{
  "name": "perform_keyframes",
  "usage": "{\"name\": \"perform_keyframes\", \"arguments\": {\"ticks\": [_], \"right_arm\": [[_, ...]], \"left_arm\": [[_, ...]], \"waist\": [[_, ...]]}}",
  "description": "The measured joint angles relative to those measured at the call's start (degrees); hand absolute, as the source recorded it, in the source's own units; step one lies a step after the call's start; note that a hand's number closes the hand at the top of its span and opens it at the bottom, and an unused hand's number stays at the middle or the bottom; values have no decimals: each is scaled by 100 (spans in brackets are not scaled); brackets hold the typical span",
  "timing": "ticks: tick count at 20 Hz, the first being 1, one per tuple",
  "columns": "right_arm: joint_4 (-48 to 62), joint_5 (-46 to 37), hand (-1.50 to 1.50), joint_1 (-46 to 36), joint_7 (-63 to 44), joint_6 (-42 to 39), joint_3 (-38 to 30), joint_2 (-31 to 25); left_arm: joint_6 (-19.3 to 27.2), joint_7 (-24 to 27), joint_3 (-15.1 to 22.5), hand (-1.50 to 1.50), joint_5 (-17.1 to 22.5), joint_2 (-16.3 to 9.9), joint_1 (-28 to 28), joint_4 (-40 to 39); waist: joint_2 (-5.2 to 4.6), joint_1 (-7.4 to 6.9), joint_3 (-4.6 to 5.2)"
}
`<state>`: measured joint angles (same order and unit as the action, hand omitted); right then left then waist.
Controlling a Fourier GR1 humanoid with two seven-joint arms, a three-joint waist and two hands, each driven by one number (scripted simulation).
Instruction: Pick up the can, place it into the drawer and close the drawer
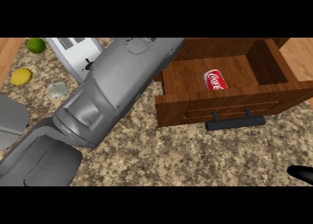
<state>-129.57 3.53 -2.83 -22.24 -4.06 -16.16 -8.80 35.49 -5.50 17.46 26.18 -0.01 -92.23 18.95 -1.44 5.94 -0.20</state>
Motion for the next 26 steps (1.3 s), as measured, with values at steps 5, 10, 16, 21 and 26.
{"name": "perform_keyframes", "arguments": {"ticks": [5,10,16,21,26], "right_arm": [[168,-350,-150,-174,265,-157,149,-227],[360,-905,-150,-443,579,-315,368,-549],[859,-1940,-150,-739,1023,-322,823,-837],[1547,-2962,-150,-1162,1295,-138,1350,-964],[2421,-3935,-150,-1495,1504,182,1932,-889]], "left_arm": [[161,103,19,-150,207,0,-98,-86],[186,228,-8,-150,447,0,-110,-105],[183,413,-121,-150,724,0,-155,-118],[238,533,-95,-150,836,0,-181,-144],[197,526,-58,-150,806,0,-264,-258]], "waist": [[-23,14,-2],[-38,-19,1],[-49,-114,4],[-33,-233,6],[3,-376,9]]}}
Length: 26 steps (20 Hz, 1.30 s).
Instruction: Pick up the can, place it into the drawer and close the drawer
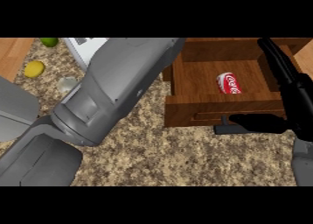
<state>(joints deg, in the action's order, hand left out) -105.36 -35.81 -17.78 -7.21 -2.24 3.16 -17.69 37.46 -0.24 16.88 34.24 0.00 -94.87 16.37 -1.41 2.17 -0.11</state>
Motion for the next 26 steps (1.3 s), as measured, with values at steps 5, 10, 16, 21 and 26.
{"name": "perform_keyframes", "arguments": {"ticks": [5,10,16,21,26], "right_arm": [[1125,-822,-150,-336,285,442,311,71],[2426,-1385,-150,-818,700,999,439,216],[3999,-1890,-150,-1551,927,1798,376,549],[5185,-2212,-150,-2187,985,2573,128,692],[6258,-2406,-150,-2963,988,3250,-167,768]], "left_arm": [[-133,85,-36,-150,-70,-9,63,-29],[-250,51,-146,-150,-86,-105,106,2],[-353,-122,-160,-150,-196,-394,258,203],[-463,-295,-151,-150,-276,-663,449,442],[-603,-532,-95,-150,-347,-879,651,768]], "waist": [[34,-139,3],[50,-233,2],[81,-350,5],[90,-449,6],[89,-574,6]]}}
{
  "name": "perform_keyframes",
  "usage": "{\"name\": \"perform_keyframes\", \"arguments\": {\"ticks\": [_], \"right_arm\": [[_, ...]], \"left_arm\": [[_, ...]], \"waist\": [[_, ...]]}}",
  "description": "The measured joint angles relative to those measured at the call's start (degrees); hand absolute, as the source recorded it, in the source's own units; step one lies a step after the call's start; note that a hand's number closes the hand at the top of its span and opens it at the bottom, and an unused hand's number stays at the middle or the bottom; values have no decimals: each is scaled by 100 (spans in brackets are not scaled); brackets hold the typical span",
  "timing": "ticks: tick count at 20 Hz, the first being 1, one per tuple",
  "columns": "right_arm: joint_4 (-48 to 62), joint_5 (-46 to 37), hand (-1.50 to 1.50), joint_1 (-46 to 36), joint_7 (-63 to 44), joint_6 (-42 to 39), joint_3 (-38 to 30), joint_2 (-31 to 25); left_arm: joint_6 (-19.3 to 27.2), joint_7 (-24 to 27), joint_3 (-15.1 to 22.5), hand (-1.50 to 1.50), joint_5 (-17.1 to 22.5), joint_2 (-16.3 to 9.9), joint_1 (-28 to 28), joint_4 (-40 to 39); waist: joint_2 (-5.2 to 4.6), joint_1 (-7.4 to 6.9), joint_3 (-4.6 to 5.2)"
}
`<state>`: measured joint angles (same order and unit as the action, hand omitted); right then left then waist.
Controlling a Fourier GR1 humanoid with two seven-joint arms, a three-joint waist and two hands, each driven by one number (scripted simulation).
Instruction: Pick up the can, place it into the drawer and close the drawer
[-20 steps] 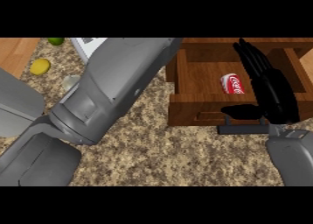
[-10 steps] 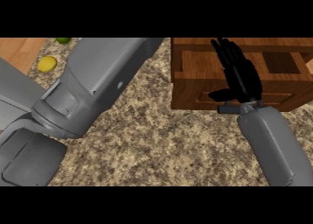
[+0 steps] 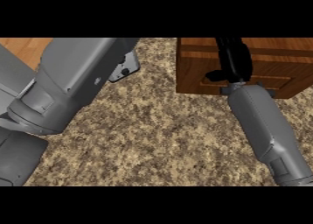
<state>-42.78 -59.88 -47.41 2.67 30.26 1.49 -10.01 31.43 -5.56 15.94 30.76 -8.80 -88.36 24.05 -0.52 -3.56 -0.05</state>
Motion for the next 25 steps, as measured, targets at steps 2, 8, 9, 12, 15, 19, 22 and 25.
{"name": "perform_keyframes", "arguments": {"ticks": [2,8,9,12,15,19,22,25], "right_arm": [[389,-41,-150,-278,9,204,-110,5],[1319,-135,-150,-1007,74,607,-333,-8],[1454,-139,-150,-1124,89,597,-365,-41],[1798,-189,-150,-1353,74,677,-422,-48],[2062,-176,-150,-1555,155,653,-495,-97],[2295,-90,-150,-1731,346,596,-612,-98],[2345,90,-150,-1773,656,540,-775,-88],[2403,241,-150,-1816,962,485,-920,-97]], "left_arm": [[-27,-110,21,-150,-26,-99,88,154],[-96,-241,81,-150,-96,-276,512,631],[-109,-278,107,-150,-114,-301,571,711],[-98,-348,149,-150,-144,-364,789,987],[-162,-415,158,-150,-148,-492,967,1241],[-226,-555,183,-150,-154,-654,1184,1588],[-280,-644,193,-150,-146,-787,1354,1839],[-293,-714,228,-150,-161,-866,1527,2081]], "waist": [[-2,-48,0],[-19,-122,3],[-34,-146,-4],[-35,-186,-4],[-63,-229,-14],[-85,-228,-32],[-99,-235,-46],[-116,-226,-54]]}}
